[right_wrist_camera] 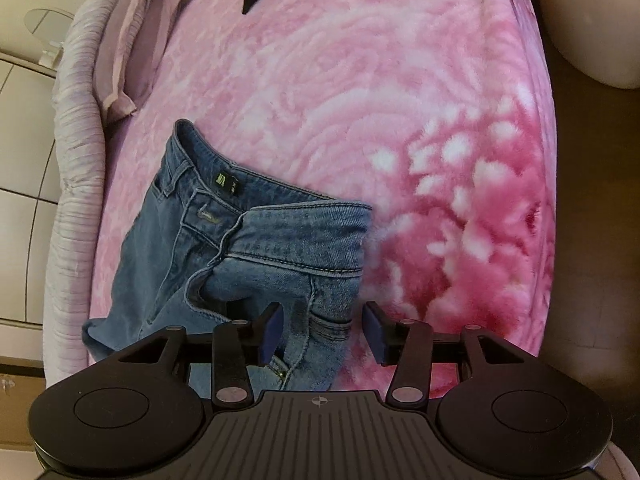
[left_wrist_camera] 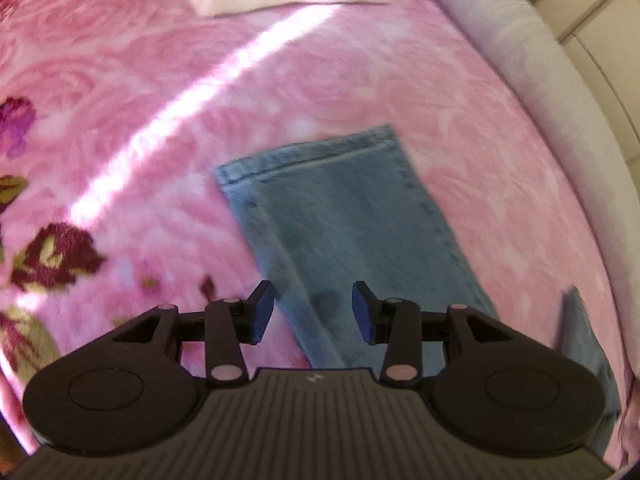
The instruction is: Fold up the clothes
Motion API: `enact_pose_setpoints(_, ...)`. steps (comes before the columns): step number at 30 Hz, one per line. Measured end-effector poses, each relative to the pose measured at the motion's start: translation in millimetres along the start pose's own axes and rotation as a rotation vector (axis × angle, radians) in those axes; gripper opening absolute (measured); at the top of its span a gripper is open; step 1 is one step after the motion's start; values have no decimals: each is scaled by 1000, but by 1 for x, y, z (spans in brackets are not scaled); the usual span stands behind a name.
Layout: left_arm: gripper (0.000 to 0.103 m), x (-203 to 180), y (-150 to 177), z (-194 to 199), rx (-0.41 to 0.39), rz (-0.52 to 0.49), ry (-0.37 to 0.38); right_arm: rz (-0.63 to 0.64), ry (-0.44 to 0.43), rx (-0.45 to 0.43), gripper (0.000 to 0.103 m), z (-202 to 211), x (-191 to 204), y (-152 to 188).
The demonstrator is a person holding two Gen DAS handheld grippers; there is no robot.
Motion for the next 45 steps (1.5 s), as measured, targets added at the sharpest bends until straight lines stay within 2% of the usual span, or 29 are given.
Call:
enact_pose_setpoints(2, 33, 3, -2, -6, -4, 8, -3, 1, -5, -16, 48, -2, 1, 2)
enact_pose_setpoints(3, 24, 2, -3, -6, -10, -2, -7, 2, -8, -23, 47, -3, 1, 2)
enact_pose_setpoints(4, 14, 2, -5, -6, -15, -30, -20, 3, -11, -31, 39, -4, 2, 3)
enact_pose_setpoints(5, 8, 1, -6, -4, -18, -52, -17, 12, 6, -40, 26, -4, 3, 1)
enact_pose_setpoints(6, 8, 1, -8, -2, -20, -70, -8, 39, 28, -42, 15, -3, 7, -2)
enact_pose_setpoints(7, 7, 0, -9, 0, -23, -88, 1, 71, 50, -43, 10, -1, 12, -5)
enact_pose_setpoints(12, 6, -5, -17, 49, -119, -217, 35, 251, 7, -87, 7, 32, 58, -19)
enact_pose_setpoints(14, 6, 5, -9, 67, -114, -257, 28, 301, -36, -98, 7, 50, 73, -31)
enact_pose_setpoints(16, 6, 20, 5, 76, -91, -286, 2, 335, -41, -102, 7, 62, 75, -40)
enact_pose_setpoints(18, 7, 36, 18, 77, -72, -293, -33, 362, -20, -90, 7, 67, 68, -45)
enact_pose_setpoints(20, 7, 46, 28, 73, -65, -287, -69, 384, 37, -53, 7, 60, 48, -45)
enact_pose_setpoints(23, 8, 53, 40, 71, -44, -308, -119, 347, 151, -13, 7, 38, 10, -43)
enact_pose_setpoints(26, 14, 52, 46, 79, -30, -363, -149, 283, 196, 0, 22, 32, -6, -45)
enact_pose_setpoints(27, 18, 51, 46, 84, -28, -391, -160, 278, 208, 0, 31, 33, -5, -47)
enact_pose_setpoints(28, 18, 50, 46, 90, -27, -407, -178, 309, 226, 4, 39, 36, -1, -48)
enact_pose_setpoints(30, 15, 49, 44, 103, -29, -409, -195, 396, 278, 7, 48, 44, 10, -50)
enact_pose_setpoints(32, 16, 37, 45, 116, -37, -442, -170, 490, 392, 16, 50, 54, 17, -51)
enact_pose_setpoints(34, 21, 16, 48, 124, -40, -495, -124, 586, 531, 50, 50, 62, 22, -50)
enact_pose_setpoints(35, 22, 0, 52, 123, -36, -535, -88, 625, 588, 42, 50, 65, 27, -52)
enact_pose_setpoints(36, 24, -16, 56, 122, -33, -574, -52, 659, 608, 0, 50, 72, 34, -53)
enact_pose_setpoints(38, 29, -49, 65, 116, -21, -644, 27, 679, 534, -89, 50, 81, 57, -52)
enact_pose_setpoints(39, 29, -70, 71, 107, -5, -674, 77, 674, 502, -99, 50, 78, 66, -48)
enact_pose_setpoints(42, 31, -134, 91, 77, 16, -792, 202, 649, 412, -102, 50, 66, 90, -34)
enact_pose_setpoints(45, 32, -193, 114, 47, 13, -913, 265, 676, 401, -72, 51, 40, 104, -16)
Point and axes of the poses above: each gripper's, at about its wrist camera, not at the fingertips, and z roughly against the way its jaws point, x to its left, y to its underside, the point moved 8 cm from there along -z, roughly the way its jaws point, and after that the axes turned 8 degrees about -z, right-handed, at the moved point
